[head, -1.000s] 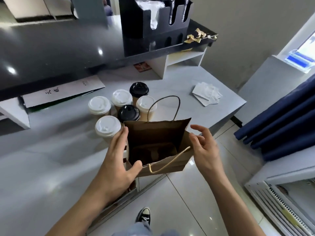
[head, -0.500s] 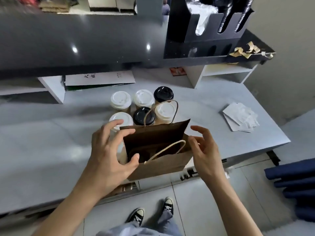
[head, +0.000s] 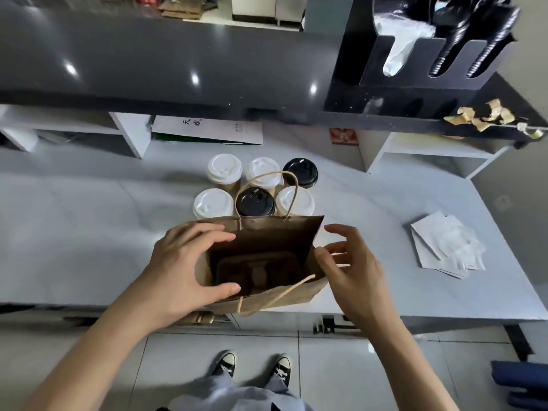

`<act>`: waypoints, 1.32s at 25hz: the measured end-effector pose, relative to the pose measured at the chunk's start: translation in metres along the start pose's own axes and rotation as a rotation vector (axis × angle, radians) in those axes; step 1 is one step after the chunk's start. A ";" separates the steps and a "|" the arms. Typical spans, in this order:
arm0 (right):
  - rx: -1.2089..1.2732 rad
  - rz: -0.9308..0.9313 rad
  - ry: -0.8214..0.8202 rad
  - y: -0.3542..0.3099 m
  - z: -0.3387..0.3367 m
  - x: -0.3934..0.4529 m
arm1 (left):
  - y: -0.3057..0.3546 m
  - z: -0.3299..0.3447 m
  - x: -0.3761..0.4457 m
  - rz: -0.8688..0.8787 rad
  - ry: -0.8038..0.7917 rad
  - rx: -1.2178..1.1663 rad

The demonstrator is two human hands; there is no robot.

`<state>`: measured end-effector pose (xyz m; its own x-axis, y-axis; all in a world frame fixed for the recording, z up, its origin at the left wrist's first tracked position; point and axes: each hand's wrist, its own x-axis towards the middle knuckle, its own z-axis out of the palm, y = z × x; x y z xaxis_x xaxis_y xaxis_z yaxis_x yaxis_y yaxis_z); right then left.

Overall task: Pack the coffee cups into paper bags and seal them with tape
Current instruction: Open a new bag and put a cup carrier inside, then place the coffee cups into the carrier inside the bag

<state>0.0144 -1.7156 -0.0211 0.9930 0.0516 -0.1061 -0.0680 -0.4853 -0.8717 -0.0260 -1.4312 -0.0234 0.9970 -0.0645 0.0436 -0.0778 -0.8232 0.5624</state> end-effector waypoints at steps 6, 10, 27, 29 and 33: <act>-0.085 -0.037 0.136 0.007 -0.021 0.065 | 0.005 0.002 0.000 -0.003 -0.028 -0.007; -0.350 -0.165 0.012 0.016 -0.005 0.118 | 0.001 0.000 -0.002 0.008 -0.035 -0.014; -0.820 -0.311 -0.087 0.045 0.049 0.155 | -0.002 -0.008 -0.006 0.046 -0.093 -0.017; -0.815 -0.288 -0.089 0.050 0.048 0.156 | -0.002 -0.009 -0.005 0.048 -0.101 -0.013; -0.624 -0.232 -0.085 0.048 0.033 0.149 | 0.000 -0.009 -0.002 0.056 -0.121 -0.028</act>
<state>0.1559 -1.7021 -0.0942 0.9623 0.2718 -0.0089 0.2405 -0.8657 -0.4390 -0.0278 -1.4257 -0.0161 0.9836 -0.1787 -0.0236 -0.1314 -0.8004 0.5848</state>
